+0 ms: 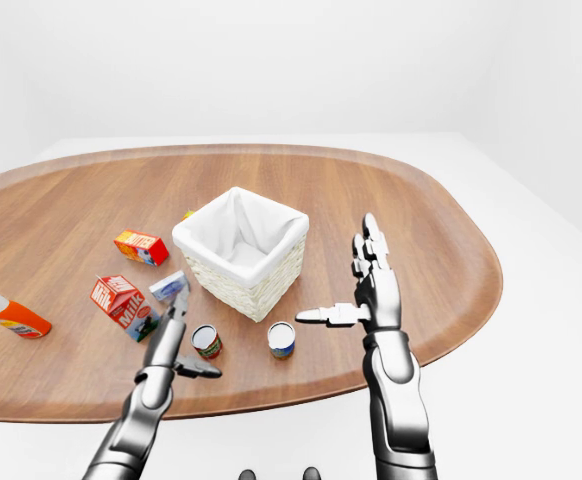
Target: Pick up the tomato sauce, and put it in the basket.
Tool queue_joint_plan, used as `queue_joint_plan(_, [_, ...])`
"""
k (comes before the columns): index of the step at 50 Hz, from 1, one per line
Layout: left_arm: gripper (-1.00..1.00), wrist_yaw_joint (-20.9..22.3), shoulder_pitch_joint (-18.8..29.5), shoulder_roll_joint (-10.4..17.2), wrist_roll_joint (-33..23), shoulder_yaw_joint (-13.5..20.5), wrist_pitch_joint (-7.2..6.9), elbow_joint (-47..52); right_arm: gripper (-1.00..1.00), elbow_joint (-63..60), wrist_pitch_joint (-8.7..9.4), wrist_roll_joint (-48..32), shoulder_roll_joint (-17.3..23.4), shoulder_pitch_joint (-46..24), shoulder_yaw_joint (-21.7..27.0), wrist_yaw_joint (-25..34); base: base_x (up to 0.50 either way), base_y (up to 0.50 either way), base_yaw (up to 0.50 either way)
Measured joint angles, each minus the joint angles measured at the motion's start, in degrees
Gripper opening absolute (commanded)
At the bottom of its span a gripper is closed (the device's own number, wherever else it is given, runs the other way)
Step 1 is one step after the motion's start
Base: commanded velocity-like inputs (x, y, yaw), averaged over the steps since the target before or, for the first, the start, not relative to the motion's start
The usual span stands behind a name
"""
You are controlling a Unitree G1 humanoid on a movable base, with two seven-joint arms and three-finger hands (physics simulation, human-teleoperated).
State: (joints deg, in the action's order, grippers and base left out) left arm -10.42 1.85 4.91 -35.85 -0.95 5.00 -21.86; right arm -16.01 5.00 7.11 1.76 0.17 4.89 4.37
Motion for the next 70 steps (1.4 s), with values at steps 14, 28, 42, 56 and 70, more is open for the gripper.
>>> queue_joint_plan(14, [0.99,-0.23,1.07,0.13,0.61,0.19,0.0,-1.86,1.0,-0.13,0.0,-0.01,-0.01,0.18,-0.03,0.01,0.0,0.0,0.0])
queue_joint_plan(28, [0.99,-0.59,2.36,0.45,1.24,0.44,0.0,-4.44,1.0,-0.06,0.0,0.0,-0.02,0.11,0.0,-0.02,0.0,0.0,0.0])
queue_joint_plan(42, [0.99,-1.73,3.94,0.78,1.41,0.51,0.0,-8.05,1.0,0.21,0.0,0.02,-0.01,0.13,0.0,0.01,0.0,0.0,0.0])
queue_joint_plan(56, [0.98,-2.84,5.26,1.03,1.42,0.49,0.0,-11.05,1.0,0.07,0.0,0.04,-0.01,0.18,0.0,-0.01,0.0,0.0,0.0])
queue_joint_plan(70, [0.98,-3.76,6.6,1.01,1.13,0.23,0.0,-13.17,1.0,0.09,0.0,0.12,0.04,0.03,0.11,-0.03,0.0,0.0,0.0])
